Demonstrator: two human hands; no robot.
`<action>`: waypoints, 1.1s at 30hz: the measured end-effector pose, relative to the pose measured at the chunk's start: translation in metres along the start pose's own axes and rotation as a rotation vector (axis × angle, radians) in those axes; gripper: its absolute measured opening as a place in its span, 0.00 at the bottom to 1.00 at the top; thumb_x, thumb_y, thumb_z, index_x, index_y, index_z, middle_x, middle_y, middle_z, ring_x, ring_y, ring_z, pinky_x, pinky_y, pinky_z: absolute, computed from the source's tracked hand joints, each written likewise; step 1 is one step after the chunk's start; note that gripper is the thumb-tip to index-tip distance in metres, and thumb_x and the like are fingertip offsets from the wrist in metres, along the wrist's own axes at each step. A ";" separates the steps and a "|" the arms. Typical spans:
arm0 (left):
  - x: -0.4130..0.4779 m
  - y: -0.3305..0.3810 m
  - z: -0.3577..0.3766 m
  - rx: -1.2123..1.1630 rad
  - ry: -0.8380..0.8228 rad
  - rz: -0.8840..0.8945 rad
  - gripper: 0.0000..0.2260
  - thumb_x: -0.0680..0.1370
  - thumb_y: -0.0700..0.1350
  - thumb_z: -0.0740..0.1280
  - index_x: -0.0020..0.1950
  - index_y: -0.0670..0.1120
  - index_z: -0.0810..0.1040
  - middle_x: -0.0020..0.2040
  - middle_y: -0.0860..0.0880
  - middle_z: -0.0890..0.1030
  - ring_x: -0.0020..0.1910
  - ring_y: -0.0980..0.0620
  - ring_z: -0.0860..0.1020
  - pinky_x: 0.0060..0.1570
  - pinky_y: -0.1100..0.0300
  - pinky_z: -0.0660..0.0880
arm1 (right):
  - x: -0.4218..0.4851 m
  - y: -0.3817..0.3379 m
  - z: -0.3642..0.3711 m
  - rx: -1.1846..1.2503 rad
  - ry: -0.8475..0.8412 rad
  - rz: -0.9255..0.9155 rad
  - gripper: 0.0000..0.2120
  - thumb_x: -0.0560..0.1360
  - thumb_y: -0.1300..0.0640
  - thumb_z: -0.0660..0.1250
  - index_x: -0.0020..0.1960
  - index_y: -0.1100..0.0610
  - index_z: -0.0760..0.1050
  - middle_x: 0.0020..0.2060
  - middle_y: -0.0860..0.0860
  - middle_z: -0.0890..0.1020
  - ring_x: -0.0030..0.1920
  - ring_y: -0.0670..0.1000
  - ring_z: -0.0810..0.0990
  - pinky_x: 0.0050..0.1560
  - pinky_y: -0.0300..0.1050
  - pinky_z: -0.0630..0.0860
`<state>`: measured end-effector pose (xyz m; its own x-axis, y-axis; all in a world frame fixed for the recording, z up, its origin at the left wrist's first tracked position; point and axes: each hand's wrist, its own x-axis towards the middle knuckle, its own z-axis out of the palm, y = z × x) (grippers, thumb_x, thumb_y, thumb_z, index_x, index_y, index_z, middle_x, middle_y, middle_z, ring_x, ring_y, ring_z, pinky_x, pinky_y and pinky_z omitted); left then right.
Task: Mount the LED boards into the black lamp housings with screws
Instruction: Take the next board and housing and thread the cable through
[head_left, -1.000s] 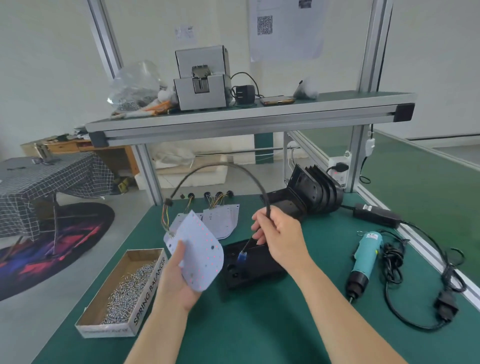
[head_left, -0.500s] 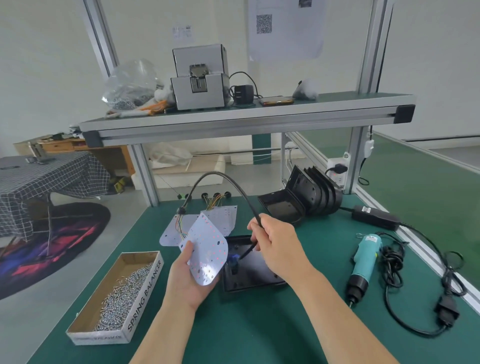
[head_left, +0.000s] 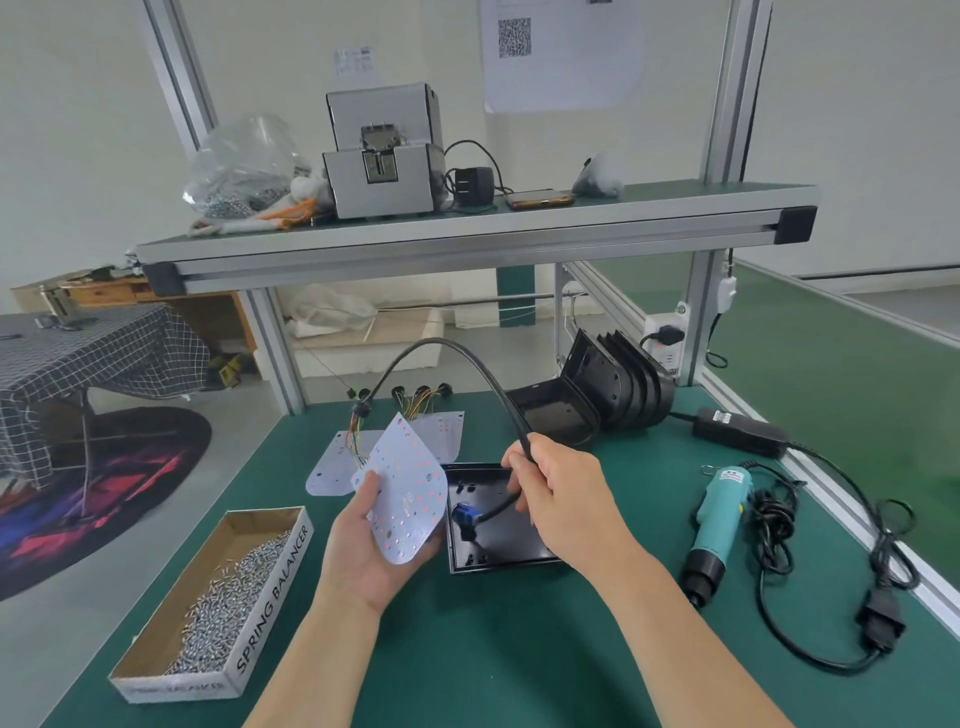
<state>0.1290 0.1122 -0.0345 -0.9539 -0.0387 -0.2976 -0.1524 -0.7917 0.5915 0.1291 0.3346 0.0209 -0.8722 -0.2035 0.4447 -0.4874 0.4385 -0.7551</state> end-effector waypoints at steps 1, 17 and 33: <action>0.000 0.000 0.001 0.000 -0.008 0.006 0.26 0.77 0.55 0.67 0.72 0.45 0.73 0.68 0.40 0.78 0.63 0.37 0.78 0.72 0.35 0.63 | 0.000 -0.002 -0.001 -0.018 0.006 -0.014 0.13 0.84 0.55 0.60 0.44 0.60 0.73 0.34 0.50 0.80 0.35 0.53 0.79 0.40 0.57 0.77; -0.005 0.004 0.015 0.006 -0.105 0.000 0.28 0.75 0.55 0.70 0.73 0.47 0.73 0.69 0.41 0.77 0.69 0.39 0.75 0.73 0.36 0.63 | 0.006 -0.011 -0.011 0.022 0.074 0.008 0.10 0.83 0.57 0.60 0.44 0.58 0.75 0.34 0.49 0.80 0.29 0.47 0.78 0.33 0.45 0.76; -0.018 0.002 0.033 0.012 -0.202 -0.078 0.28 0.77 0.55 0.68 0.74 0.43 0.72 0.71 0.38 0.74 0.71 0.36 0.72 0.74 0.39 0.62 | 0.010 0.028 0.005 -0.492 -0.175 -0.214 0.26 0.84 0.50 0.57 0.80 0.38 0.54 0.79 0.48 0.60 0.75 0.54 0.60 0.71 0.53 0.58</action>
<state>0.1375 0.1320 -0.0033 -0.9714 0.1457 -0.1873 -0.2293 -0.7803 0.5818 0.1063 0.3401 0.0020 -0.7703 -0.4564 0.4453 -0.6138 0.7197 -0.3243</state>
